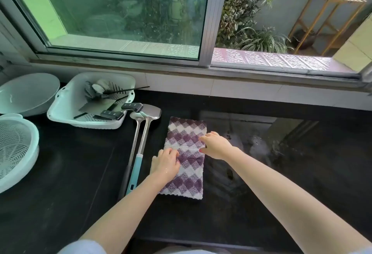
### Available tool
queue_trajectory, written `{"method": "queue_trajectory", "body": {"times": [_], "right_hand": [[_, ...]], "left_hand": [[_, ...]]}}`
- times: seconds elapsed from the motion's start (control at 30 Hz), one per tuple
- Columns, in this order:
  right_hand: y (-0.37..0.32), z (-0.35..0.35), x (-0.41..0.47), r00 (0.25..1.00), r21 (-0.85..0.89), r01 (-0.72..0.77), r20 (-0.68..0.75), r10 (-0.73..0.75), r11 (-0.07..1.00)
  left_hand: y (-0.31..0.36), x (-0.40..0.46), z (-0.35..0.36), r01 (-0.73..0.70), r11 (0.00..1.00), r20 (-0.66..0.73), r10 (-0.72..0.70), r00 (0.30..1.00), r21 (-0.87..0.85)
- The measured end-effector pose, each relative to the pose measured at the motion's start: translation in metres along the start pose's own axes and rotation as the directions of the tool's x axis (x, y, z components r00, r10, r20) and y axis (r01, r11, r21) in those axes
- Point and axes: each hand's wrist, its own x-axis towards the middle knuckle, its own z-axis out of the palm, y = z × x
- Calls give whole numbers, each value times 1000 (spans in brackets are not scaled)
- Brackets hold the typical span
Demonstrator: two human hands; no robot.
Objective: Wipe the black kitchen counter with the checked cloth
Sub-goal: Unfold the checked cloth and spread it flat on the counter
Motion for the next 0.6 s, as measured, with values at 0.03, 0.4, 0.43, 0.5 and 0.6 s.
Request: {"method": "queue_trajectory", "body": {"times": [0.03,0.4,0.43,0.5,0.6], "right_hand": [[-2,-1,1,1000,-2,-4,7,4,1000],[-39,4,31,997,9,75,-14,-75,997],[-44,4,35,997,8,79,-3,-79,997],[-54,4,44,997,4,81,1,-81,997],[-71,6,57,998,25,65,1,-65,998]], "left_hand": [[0,1,-1,0,1000,0,0,1000,14],[-5,-18,23,55,998,-63,-53,997,28],[-8,-19,22,71,997,-65,-70,995,17],[-14,-18,21,95,995,-77,-96,992,-17],[-23,-16,18,170,979,-77,-179,981,-111]]}}
